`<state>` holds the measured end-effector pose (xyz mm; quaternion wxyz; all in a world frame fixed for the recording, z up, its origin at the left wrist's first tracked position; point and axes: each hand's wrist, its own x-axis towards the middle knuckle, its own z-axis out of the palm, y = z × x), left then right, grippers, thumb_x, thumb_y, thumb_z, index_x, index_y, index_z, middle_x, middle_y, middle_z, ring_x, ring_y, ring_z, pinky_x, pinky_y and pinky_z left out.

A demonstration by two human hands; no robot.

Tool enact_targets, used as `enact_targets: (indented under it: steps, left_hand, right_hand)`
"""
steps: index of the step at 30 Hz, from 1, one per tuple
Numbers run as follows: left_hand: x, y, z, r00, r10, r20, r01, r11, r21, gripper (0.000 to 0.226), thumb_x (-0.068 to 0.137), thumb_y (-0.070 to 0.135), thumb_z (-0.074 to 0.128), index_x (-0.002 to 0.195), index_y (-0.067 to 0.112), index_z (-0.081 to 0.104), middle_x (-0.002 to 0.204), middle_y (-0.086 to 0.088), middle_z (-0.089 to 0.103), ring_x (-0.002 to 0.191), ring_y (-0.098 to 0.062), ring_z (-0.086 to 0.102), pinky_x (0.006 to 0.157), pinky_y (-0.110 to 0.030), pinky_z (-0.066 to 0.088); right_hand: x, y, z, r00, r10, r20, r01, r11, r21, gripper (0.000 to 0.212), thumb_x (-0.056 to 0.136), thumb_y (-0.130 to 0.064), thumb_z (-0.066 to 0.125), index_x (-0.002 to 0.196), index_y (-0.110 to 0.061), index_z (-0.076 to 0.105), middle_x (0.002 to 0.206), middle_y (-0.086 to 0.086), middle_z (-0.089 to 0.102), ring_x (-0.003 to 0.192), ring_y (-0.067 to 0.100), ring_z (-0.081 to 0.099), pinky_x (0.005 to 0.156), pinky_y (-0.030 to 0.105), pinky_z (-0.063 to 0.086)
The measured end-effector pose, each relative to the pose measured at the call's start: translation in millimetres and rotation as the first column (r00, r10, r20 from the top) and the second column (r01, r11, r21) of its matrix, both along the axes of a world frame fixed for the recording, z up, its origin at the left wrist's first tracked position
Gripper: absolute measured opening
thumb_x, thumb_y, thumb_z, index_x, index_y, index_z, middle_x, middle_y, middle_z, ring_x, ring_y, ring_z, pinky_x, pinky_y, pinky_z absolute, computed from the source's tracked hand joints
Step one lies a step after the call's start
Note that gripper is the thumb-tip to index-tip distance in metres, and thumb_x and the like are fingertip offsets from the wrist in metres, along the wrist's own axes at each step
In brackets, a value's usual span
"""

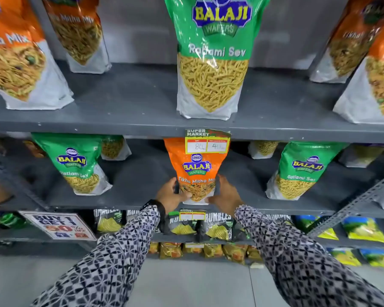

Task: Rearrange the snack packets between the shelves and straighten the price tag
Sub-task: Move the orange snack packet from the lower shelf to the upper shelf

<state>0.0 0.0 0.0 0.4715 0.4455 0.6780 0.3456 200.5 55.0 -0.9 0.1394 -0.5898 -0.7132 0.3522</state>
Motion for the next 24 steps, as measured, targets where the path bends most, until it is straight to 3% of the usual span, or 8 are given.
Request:
enact_targets:
  steps: [2,4,7,10,13,16,20,24]
  left_hand:
    - [3.9,11.0,-7.5,0.999,-0.020,0.025,0.019,1.000,0.015,0.061,0.085,0.006,0.081,0.138,0.008,0.051,0.133,-0.007,0.066,0.123,-0.025,0.062,0.106,-0.037,0.051]
    - [6.7,19.5,-15.7,1.000,-0.012,0.025,0.012,1.000,0.007,0.060,0.085,-0.001,0.078,0.137,0.003,0.048,0.124,-0.005,0.063,0.113,-0.019,0.058,0.087,-0.019,0.050]
    - [8.1,26.6,-34.3,1.000,0.009,-0.024,-0.009,1.000,0.024,0.054,0.085,0.005,0.080,0.132,0.006,0.053,0.118,-0.002,0.063,0.109,-0.019,0.058,0.089,-0.027,0.043]
    - [5.8,26.6,-44.9,0.997,0.039,-0.061,-0.036,0.999,0.040,0.043,0.082,0.011,0.083,0.116,0.018,0.058,0.115,-0.001,0.069,0.108,-0.022,0.065,0.096,-0.035,0.051]
    - [6.4,11.8,-41.4,0.997,0.038,-0.069,-0.035,0.998,0.058,0.040,0.080,0.015,0.086,0.110,0.020,0.059,0.112,-0.001,0.071,0.104,-0.022,0.068,0.096,-0.038,0.054]
    - [6.7,-17.4,-31.4,0.996,0.034,-0.086,-0.030,0.998,0.048,0.039,0.080,0.020,0.087,0.107,0.020,0.059,0.108,0.000,0.069,0.100,-0.022,0.066,0.086,-0.032,0.052]
    - [8.6,-74.1,-14.8,0.995,0.033,-0.096,-0.028,0.998,0.058,0.043,0.078,0.029,0.088,0.111,0.022,0.062,0.114,-0.003,0.070,0.110,-0.028,0.067,0.098,-0.044,0.055]
    - [7.7,-128.8,7.0,0.994,0.063,-0.092,-0.055,0.995,0.089,0.034,0.079,0.031,0.087,0.103,0.032,0.063,0.113,0.003,0.073,0.105,-0.017,0.071,0.092,-0.035,0.057]
  right_hand:
    - [-5.9,7.6,-6.7,0.998,-0.020,-0.059,0.018,0.999,-0.028,0.085,0.079,-0.014,0.083,0.150,-0.015,0.035,0.140,0.011,0.061,0.126,0.036,0.060,0.093,0.035,0.047]
    - [-7.4,13.9,-18.4,0.992,-0.032,-0.119,0.026,0.998,-0.054,0.081,0.081,-0.010,0.083,0.148,-0.015,0.038,0.129,0.005,0.063,0.116,0.027,0.060,0.089,0.030,0.044]
    - [-11.4,21.3,-38.0,0.978,-0.116,-0.172,0.106,0.992,-0.067,0.070,0.080,-0.008,0.085,0.140,-0.014,0.049,0.122,0.001,0.067,0.110,0.020,0.064,0.086,0.030,0.048]
    - [-13.3,24.0,-50.6,0.958,-0.191,-0.213,0.180,0.981,-0.067,0.068,0.075,-0.009,0.090,0.133,-0.015,0.056,0.123,0.003,0.073,0.112,0.025,0.071,0.098,0.044,0.058]
    - [-9.5,12.8,-58.3,0.949,-0.200,-0.243,0.195,0.980,-0.046,0.070,0.071,-0.011,0.092,0.132,-0.017,0.058,0.121,0.004,0.075,0.111,0.028,0.072,0.098,0.053,0.059]
    - [-3.3,-18.6,-49.5,0.953,-0.156,-0.261,0.158,0.987,-0.013,0.068,0.074,-0.015,0.091,0.134,-0.020,0.060,0.121,-0.001,0.075,0.112,0.024,0.070,0.099,0.050,0.059]
    - [7.1,-71.5,-31.2,0.947,-0.086,-0.310,0.087,0.996,-0.011,0.064,0.077,-0.018,0.090,0.133,-0.026,0.061,0.113,-0.018,0.072,0.104,0.010,0.068,0.096,0.040,0.058]
    - [11.6,-117.0,-7.4,0.935,-0.068,-0.348,0.072,0.997,-0.001,0.063,0.073,-0.026,0.093,0.128,-0.025,0.063,0.107,-0.017,0.071,0.096,0.004,0.067,0.079,0.023,0.055]
